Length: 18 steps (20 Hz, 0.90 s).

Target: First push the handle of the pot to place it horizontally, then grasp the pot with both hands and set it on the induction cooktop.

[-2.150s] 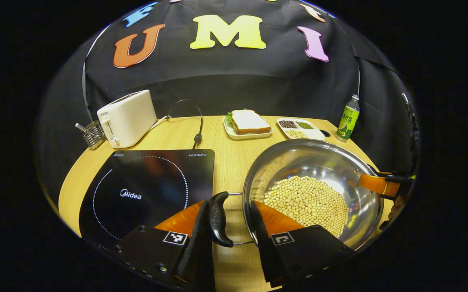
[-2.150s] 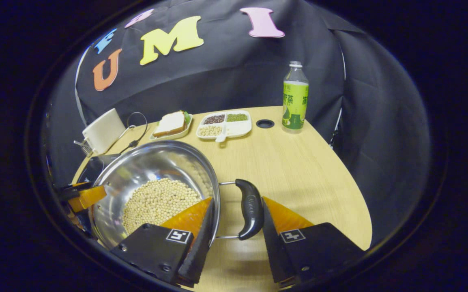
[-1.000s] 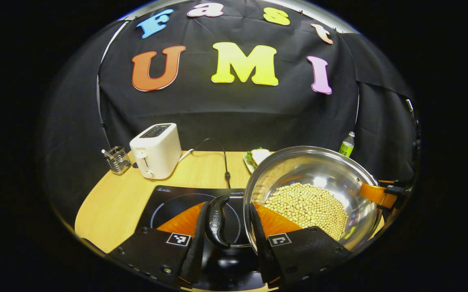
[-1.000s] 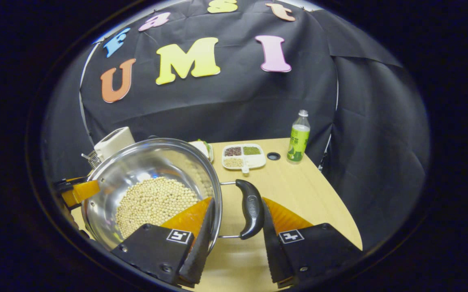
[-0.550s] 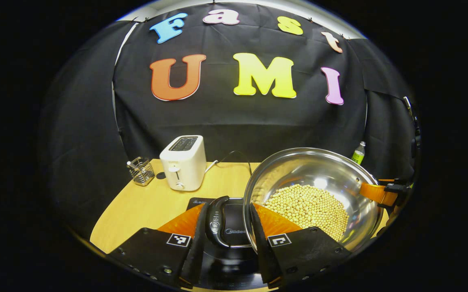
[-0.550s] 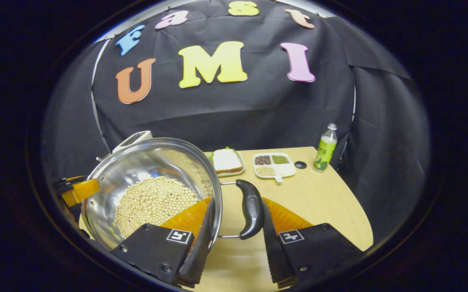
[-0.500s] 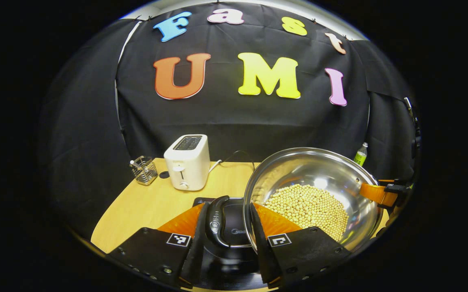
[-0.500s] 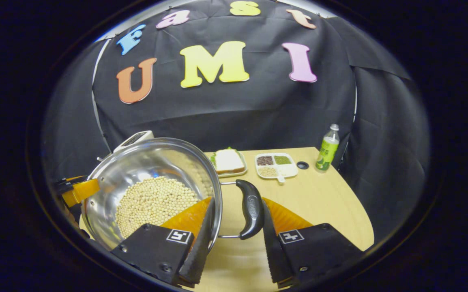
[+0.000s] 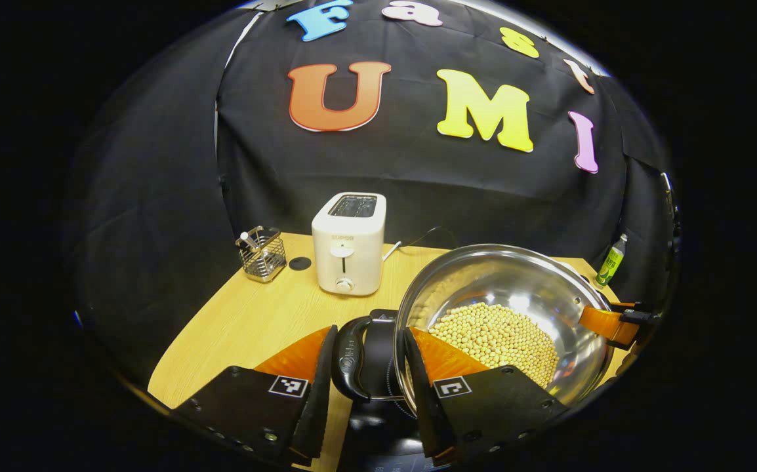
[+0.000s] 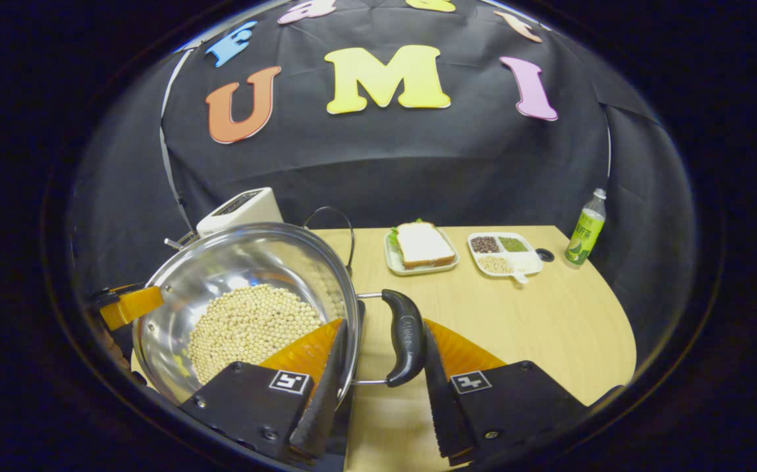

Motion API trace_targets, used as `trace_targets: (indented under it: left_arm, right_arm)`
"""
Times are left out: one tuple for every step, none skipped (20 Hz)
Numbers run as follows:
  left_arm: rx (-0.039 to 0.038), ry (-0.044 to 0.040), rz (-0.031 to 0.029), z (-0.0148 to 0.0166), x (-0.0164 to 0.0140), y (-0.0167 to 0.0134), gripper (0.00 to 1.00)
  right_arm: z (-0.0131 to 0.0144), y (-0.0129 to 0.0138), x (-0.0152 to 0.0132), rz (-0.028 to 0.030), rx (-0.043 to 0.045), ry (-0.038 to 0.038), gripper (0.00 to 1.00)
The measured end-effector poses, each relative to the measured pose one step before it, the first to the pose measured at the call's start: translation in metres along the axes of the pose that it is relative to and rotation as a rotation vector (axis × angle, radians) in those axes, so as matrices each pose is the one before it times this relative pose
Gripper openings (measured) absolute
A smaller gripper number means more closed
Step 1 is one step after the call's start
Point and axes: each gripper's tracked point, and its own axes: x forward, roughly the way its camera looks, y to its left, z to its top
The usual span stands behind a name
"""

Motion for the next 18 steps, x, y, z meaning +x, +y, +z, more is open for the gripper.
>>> trace_targets:
  left_arm:
    - [0.00631, 0.00453, 0.00367, -0.00215, 0.00437, 0.00333, 0.54]
    - [0.00727, 0.00114, 0.00603, -0.00265, 0.00280, 0.00337, 0.54]
    - [0.00181, 0.00391, 0.00511, -0.00193, 0.00322, 0.00301, 0.54]
    - [0.00325, 0.00356, 0.00449, -0.00276, 0.00241, 0.00120, 0.54]
    - [-0.00010, 0.00400, -0.00010, -0.00240, 0.00308, 0.00062, 0.54]
    - [-0.00147, 0.00644, -0.00089, -0.00335, 0.00274, 0.00063, 0.54]
    - [-0.00020, 0.00544, -0.00188, -0.00254, 0.00269, -0.00069, 0.54]
    - [0.00091, 0.00748, -0.00168, -0.00327, 0.00189, -0.00096, 0.54]
    - [0.00204, 0.00362, -0.00214, -0.00180, 0.00245, 0.00030, 0.54]
    - [0.00350, 0.00157, 0.00275, -0.00183, 0.00346, -0.00001, 0.54]
    - [-0.00255, -0.00708, -0.00092, 0.00007, 0.00135, 0.00007, 0.54]
    - [-0.00390, -0.00745, 0.00111, 0.00105, -0.00128, 0.00057, 0.54]
    - [0.00023, -0.00054, 0.00388, -0.00172, 0.00024, 0.00073, 0.54]
    - [0.00346, -0.00030, 0.00434, -0.00176, 0.00168, 0.00083, 0.55]
    - [-0.00559, 0.00387, 0.00512, -0.00227, 0.00089, 0.00056, 0.55]
    - [-0.00228, -0.00016, 0.00235, -0.00081, -0.00093, 0.00109, 0.54]
    - [0.00265, -0.00336, 0.00230, 0.00068, -0.00078, 0.00008, 0.55]
    - [0.00479, 0.00026, 0.00017, -0.00051, -0.00090, -0.00063, 0.54]
  right_arm:
    - [-0.00336, 0.00318, 0.00497, 0.00278, 0.00033, 0.00544, 0.64]
    - [-0.00355, 0.00280, 0.00543, 0.00389, 0.00185, 0.00678, 0.63]
    - [-0.00316, 0.00156, 0.00420, 0.00277, 0.00715, 0.00941, 0.63]
    - [-0.00373, 0.00079, 0.00418, 0.00446, 0.00582, 0.00952, 0.63]
    - [-0.00241, 0.00021, 0.00349, 0.00151, 0.00288, 0.00581, 0.63]
    - [-0.00279, -0.00052, 0.00265, -0.00024, 0.00334, 0.00513, 0.63]
    - [-0.00253, -0.00070, 0.00239, -0.00185, 0.00131, 0.00636, 0.64]
    - [-0.00267, -0.00132, 0.00168, -0.00332, 0.00052, 0.00343, 0.63]
    - [-0.00112, -0.00089, 0.00189, -0.00300, -0.00509, 0.00126, 0.63]
    - [0.00004, 0.00024, 0.00226, 0.00248, -0.00337, -0.00289, 0.63]
    - [0.00132, 0.00056, 0.00044, 0.00304, 0.00811, -0.00587, 0.63]
    - [-0.00057, -0.00008, 0.00013, 0.00106, 0.00495, -0.00669, 0.63]
    - [0.00029, 0.00037, 0.00048, -0.00001, -0.01116, -0.00388, 0.64]
    - [0.00097, 0.00021, 0.00060, -0.00037, 0.00245, -0.00711, 0.63]
    - [0.00036, 0.00117, 0.00032, 0.00048, 0.00087, -0.00559, 0.64]
    - [0.00041, -0.00027, -0.00016, -0.00103, -0.00590, -0.00269, 0.63]
    - [0.00027, 0.00058, 0.00030, 0.00046, -0.00367, -0.00034, 0.64]
    - [0.00030, -0.00009, 0.00008, 0.00094, -0.00172, -0.00205, 0.64]
